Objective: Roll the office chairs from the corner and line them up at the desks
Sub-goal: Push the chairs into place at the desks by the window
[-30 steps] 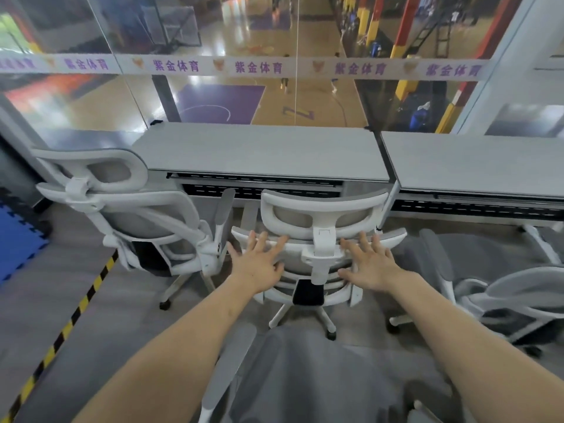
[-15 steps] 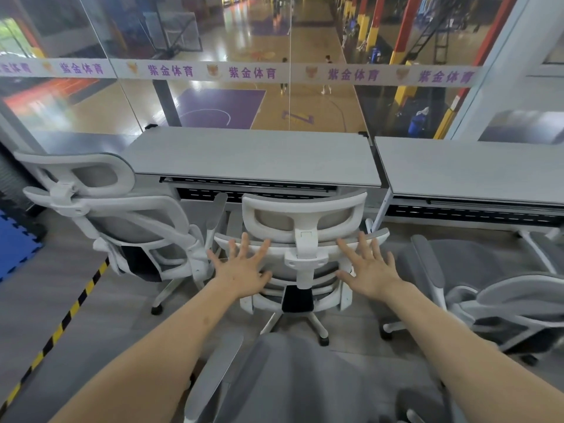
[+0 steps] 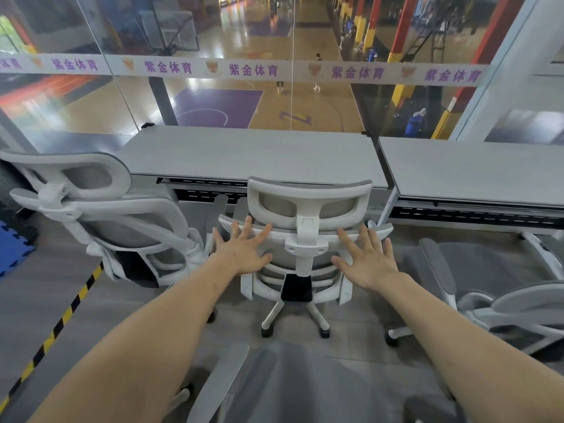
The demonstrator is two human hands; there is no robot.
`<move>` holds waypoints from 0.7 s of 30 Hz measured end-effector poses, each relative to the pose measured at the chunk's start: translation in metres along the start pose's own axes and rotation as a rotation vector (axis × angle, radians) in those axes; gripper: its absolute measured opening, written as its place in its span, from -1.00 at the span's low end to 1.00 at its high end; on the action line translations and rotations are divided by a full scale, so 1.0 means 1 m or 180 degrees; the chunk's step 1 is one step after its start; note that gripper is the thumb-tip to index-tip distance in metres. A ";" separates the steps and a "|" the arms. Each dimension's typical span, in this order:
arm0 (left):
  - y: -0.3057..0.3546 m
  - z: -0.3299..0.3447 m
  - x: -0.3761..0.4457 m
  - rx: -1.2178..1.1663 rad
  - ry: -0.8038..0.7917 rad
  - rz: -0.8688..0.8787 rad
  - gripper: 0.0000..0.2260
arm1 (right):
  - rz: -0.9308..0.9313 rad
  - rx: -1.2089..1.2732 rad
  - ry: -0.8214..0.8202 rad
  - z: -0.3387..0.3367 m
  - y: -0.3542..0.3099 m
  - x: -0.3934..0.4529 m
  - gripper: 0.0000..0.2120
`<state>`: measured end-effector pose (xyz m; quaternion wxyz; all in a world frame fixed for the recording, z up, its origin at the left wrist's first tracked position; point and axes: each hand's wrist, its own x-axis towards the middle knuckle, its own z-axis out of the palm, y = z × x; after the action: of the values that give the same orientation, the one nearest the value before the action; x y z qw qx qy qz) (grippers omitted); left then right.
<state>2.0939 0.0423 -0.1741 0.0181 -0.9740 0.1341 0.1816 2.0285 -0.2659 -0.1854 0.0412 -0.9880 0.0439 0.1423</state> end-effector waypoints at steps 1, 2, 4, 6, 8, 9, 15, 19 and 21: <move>-0.001 -0.002 0.004 -0.0011 -0.0008 0.0024 -0.30 | -0.0005 -0.0031 0.0015 -0.001 0.001 0.003 -0.29; -0.001 -0.002 0.007 -0.0046 -0.0005 0.0046 -0.30 | -0.0013 -0.0056 0.0032 -0.001 0.002 0.004 -0.28; -0.002 0.001 0.010 -0.0115 0.0027 0.0078 -0.30 | -0.0020 -0.0070 0.0055 0.000 0.004 0.004 -0.29; -0.003 0.004 0.010 -0.0126 0.0044 0.0105 -0.31 | 0.0002 -0.0046 0.0056 0.002 0.002 0.000 -0.29; -0.005 0.005 0.009 -0.0119 0.0056 0.0109 -0.30 | 0.0038 -0.0055 0.0061 0.004 -0.002 -0.005 -0.28; -0.006 0.005 0.008 -0.0119 0.0054 0.0112 -0.30 | 0.0045 -0.0060 0.0059 0.005 -0.004 -0.007 -0.28; -0.003 0.004 0.000 -0.0147 0.0025 0.0118 -0.29 | 0.0034 -0.0042 0.0050 0.017 -0.006 -0.016 -0.25; 0.005 0.003 -0.006 -0.0173 -0.0008 0.0115 -0.29 | 0.0018 -0.0124 0.0014 0.013 0.001 -0.014 -0.25; 0.010 0.002 -0.009 -0.0182 -0.0005 0.0114 -0.29 | 0.0029 -0.0146 -0.0007 0.009 0.007 -0.012 -0.26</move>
<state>2.0827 0.0352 -0.1727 -0.0129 -0.9714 0.1463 0.1864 2.0144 -0.2708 -0.1907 0.0179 -0.9883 0.0451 0.1445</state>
